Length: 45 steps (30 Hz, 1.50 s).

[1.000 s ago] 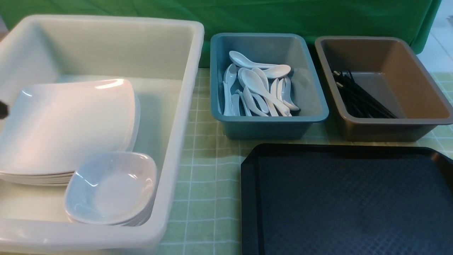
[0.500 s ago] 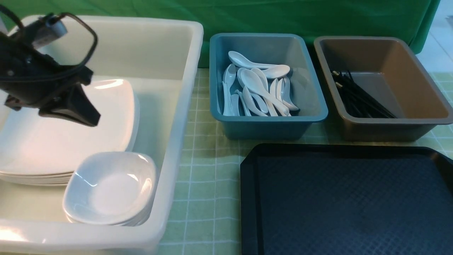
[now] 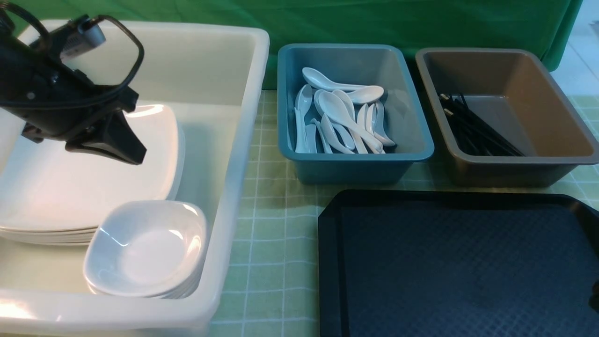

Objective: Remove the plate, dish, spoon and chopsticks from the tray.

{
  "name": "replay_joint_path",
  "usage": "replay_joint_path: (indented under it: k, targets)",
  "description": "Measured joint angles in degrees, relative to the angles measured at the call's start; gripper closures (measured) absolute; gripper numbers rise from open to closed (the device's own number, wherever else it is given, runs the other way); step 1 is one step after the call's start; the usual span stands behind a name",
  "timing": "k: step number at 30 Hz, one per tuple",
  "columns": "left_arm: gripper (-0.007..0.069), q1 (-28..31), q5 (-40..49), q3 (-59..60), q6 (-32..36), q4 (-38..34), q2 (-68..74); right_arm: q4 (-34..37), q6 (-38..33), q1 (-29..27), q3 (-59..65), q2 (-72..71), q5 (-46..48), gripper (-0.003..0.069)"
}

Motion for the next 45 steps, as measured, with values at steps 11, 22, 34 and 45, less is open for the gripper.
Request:
replay_joint_path:
  k: [11, 22, 34, 45]
  targets:
    - [0.0637, -0.07, 0.47, 0.00, 0.00, 0.00, -0.02, 17.34, -16.92, 3.66, 0.33, 0.07, 6.38, 0.0665]
    - [0.0637, -0.07, 1.54, 0.00, -0.07, 0.00, -0.02, 21.54, -20.36, 7.35, 0.33, 0.07, 7.53, 0.0643]
    - [0.0637, -0.07, 2.54, 0.00, -9.51, -2.84, -1.46, 21.72, -20.46, 7.37, 0.33, 0.07, 7.53, 0.0607]
    - [0.0637, -0.07, 2.65, 0.00, -11.93, -3.33, -5.00, 21.77, -20.47, 7.37, 0.63, -0.35, 7.61, 0.0574]
